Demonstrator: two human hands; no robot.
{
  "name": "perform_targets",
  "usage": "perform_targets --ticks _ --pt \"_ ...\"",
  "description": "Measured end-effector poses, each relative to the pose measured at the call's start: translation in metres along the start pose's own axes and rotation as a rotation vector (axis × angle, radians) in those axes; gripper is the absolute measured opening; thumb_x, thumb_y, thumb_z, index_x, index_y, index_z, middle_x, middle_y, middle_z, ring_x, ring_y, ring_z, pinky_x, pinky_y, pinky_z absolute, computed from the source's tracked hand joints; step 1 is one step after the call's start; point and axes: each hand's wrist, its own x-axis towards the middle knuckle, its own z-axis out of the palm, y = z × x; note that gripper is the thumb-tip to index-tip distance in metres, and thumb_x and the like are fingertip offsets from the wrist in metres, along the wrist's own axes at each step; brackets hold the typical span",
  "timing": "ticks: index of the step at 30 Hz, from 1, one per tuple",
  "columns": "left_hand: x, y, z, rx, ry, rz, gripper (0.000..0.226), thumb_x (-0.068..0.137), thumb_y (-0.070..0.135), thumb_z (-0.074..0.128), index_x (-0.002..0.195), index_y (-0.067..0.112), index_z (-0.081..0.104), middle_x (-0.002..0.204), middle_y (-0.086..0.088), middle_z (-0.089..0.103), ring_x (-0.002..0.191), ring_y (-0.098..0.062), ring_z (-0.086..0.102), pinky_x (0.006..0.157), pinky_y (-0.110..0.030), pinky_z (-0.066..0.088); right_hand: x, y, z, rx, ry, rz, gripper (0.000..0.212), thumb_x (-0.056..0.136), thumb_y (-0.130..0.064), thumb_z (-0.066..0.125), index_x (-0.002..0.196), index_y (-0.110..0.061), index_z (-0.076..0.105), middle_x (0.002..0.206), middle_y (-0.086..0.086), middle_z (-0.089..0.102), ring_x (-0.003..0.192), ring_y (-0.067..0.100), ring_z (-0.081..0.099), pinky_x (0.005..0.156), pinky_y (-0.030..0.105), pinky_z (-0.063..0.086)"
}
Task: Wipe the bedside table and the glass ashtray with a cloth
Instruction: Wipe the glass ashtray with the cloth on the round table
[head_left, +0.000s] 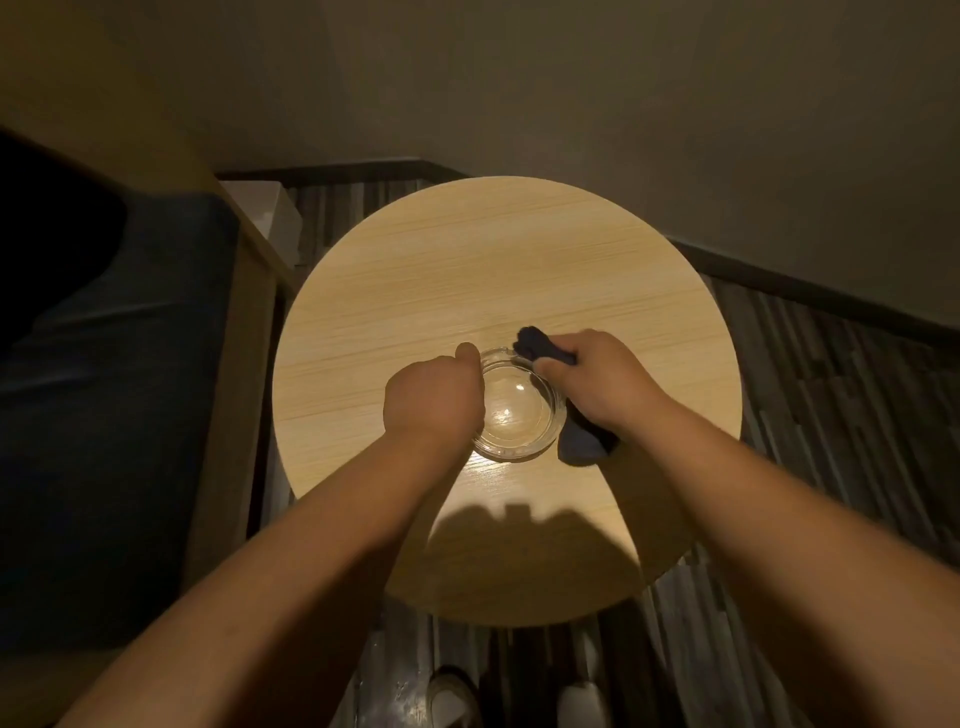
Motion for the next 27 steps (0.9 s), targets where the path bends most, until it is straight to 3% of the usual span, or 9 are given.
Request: perform_targets --ticks 4,7,10,12,14,18,21,24,27 --pt "-0.002 0.002 0.001 -0.039 -0.003 -0.045 0.019 0.091 0.017 0.050 0.108 0.010 0.046 0.087 -0.009 0.066 0.062 -0.028 0.045 0.051 -0.031 0.030 -0.043 0.015 0.029 0.186 0.238 0.140 0.023 0.092 -0.022 0.055 0.069 -0.019 0.060 0.066 0.010 0.061 0.057 0.018 0.056 0.051 0.026 0.037" --pt "-0.003 0.002 0.000 -0.036 0.000 -0.038 0.018 0.092 0.019 0.050 0.109 0.011 0.047 0.084 -0.007 0.065 0.061 -0.028 0.046 0.051 -0.030 0.030 -0.058 0.014 0.053 0.284 0.339 0.326 0.025 0.096 -0.032 0.049 0.106 -0.014 0.062 0.102 0.010 0.059 0.085 0.016 0.058 0.074 0.025 0.040" --pt "-0.004 0.000 0.002 -0.032 0.038 -0.002 0.018 0.099 0.026 0.040 0.108 0.013 0.048 0.079 -0.005 0.064 0.060 -0.027 0.047 0.049 -0.028 0.029 -0.065 0.011 0.058 0.392 0.322 0.417 0.030 0.098 -0.032 0.047 0.119 -0.013 0.057 0.114 0.005 0.052 0.095 0.015 0.053 0.084 0.028 0.038" --pt "-0.004 -0.002 0.003 -0.037 0.049 0.014 0.027 0.102 0.034 0.030 0.108 0.014 0.047 0.080 -0.006 0.064 0.061 -0.028 0.047 0.050 -0.029 0.030 -0.071 0.016 0.049 0.366 0.247 0.366 0.024 0.097 -0.031 0.048 0.111 -0.016 0.061 0.108 0.006 0.057 0.094 0.018 0.057 0.082 0.029 0.042" --pt "-0.005 -0.003 0.004 -0.054 0.053 0.024 0.032 0.103 0.038 0.026 0.108 0.015 0.048 0.082 -0.006 0.064 0.063 -0.028 0.047 0.052 -0.029 0.030 -0.076 0.024 0.029 0.282 0.228 0.210 0.016 0.095 -0.028 0.051 0.101 -0.022 0.064 0.095 0.006 0.063 0.084 0.018 0.061 0.073 0.028 0.047" --pt "-0.006 -0.006 0.008 -0.100 0.075 0.021 0.034 0.103 0.041 0.026 0.107 0.017 0.050 0.081 -0.005 0.063 0.064 -0.027 0.048 0.052 -0.029 0.030 -0.062 0.044 -0.020 -0.354 0.496 -0.091 0.040 0.092 -0.023 0.057 0.132 -0.018 0.053 0.112 0.006 0.053 0.090 0.020 0.055 0.071 0.034 0.050" --pt "-0.006 -0.008 0.010 -0.142 0.085 0.013 0.036 0.102 0.042 0.026 0.108 0.018 0.052 0.082 -0.006 0.064 0.070 -0.030 0.056 0.054 -0.031 0.033 -0.047 0.060 -0.024 -0.699 0.395 -0.151 0.044 0.090 -0.026 0.058 0.131 -0.013 0.051 0.119 0.015 0.052 0.098 0.033 0.054 0.068 0.042 0.052" --pt "-0.006 -0.012 0.011 -0.198 0.074 0.010 0.037 0.102 0.043 0.026 0.108 0.019 0.054 0.089 -0.006 0.064 0.080 -0.030 0.059 0.058 -0.032 0.035 -0.042 0.069 -0.011 -0.827 0.247 -0.130 0.056 0.088 -0.043 0.056 0.133 -0.010 0.051 0.122 0.019 0.054 0.101 0.038 0.051 0.081 0.049 0.046" --pt "-0.012 -0.020 0.014 -0.326 0.042 0.029 0.041 0.101 0.047 0.025 0.108 0.022 0.057 0.100 -0.004 0.059 0.089 -0.028 0.057 0.066 -0.034 0.040 -0.051 0.059 -0.009 -0.847 0.283 -0.149 0.075 0.086 -0.062 0.047 0.139 -0.009 0.042 0.138 0.017 0.046 0.129 0.037 0.038 0.106 0.053 0.028"
